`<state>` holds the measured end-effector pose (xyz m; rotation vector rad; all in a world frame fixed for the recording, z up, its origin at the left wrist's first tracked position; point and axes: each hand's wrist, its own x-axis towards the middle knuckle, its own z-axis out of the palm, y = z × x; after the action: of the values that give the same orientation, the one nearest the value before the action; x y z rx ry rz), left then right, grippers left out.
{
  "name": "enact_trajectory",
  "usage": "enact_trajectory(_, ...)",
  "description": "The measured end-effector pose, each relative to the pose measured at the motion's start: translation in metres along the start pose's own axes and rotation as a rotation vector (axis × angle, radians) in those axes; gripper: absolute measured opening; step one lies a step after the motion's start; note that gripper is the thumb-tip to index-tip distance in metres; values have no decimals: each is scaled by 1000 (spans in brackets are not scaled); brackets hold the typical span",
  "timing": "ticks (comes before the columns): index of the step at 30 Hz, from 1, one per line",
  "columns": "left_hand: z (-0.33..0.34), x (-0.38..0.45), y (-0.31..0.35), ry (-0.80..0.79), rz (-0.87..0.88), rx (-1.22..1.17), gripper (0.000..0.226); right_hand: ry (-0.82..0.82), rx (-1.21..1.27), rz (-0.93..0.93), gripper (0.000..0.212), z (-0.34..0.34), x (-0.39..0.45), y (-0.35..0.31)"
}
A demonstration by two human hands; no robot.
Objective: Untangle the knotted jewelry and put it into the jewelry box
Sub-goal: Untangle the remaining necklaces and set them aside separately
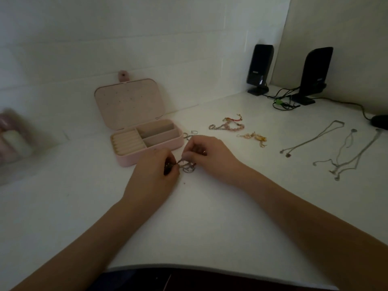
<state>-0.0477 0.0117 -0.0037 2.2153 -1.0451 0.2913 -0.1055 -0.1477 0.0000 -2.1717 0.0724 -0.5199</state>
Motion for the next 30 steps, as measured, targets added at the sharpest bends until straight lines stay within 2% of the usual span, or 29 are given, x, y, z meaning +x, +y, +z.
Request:
enact_trajectory(5, -6, 5, 6, 130, -129, -286, 9, 1, 38, 89, 6, -13, 2, 5)
enact_trajectory(8, -6, 15, 6, 127, -229, -477, 10, -19, 12, 77, 5, -15, 2, 3)
enact_trajectory(12, -2, 33, 10, 93, -256, -544, 11, 61, 43, -16, 20, -20, -2, -11)
enact_trajectory(14, 1, 38, 16, 95, -268, -575, 9, 10, 77, -23, 27, -24, -7, -17)
enact_trajectory(17, 8, 39, 19, 99, -279, -630, 8, -65, -16, -5, 33, -20, -11, -13)
enact_trajectory(19, 10, 38, 17, 94, -273, -660, 8, -45, -30, 13, 31, -17, -10, -10)
enact_trajectory(23, 5, 40, 15, 50, -274, -777, 9, -15, 65, 10, 13, -19, -8, -12)
enact_trajectory(26, 6, 39, 15, -23, -319, -904, 9, 12, 91, 24, 14, -19, -9, -13)
enact_trajectory(30, 7, 39, 16, -35, -320, -956, 8, -55, 325, 210, 14, -21, -7, -16)
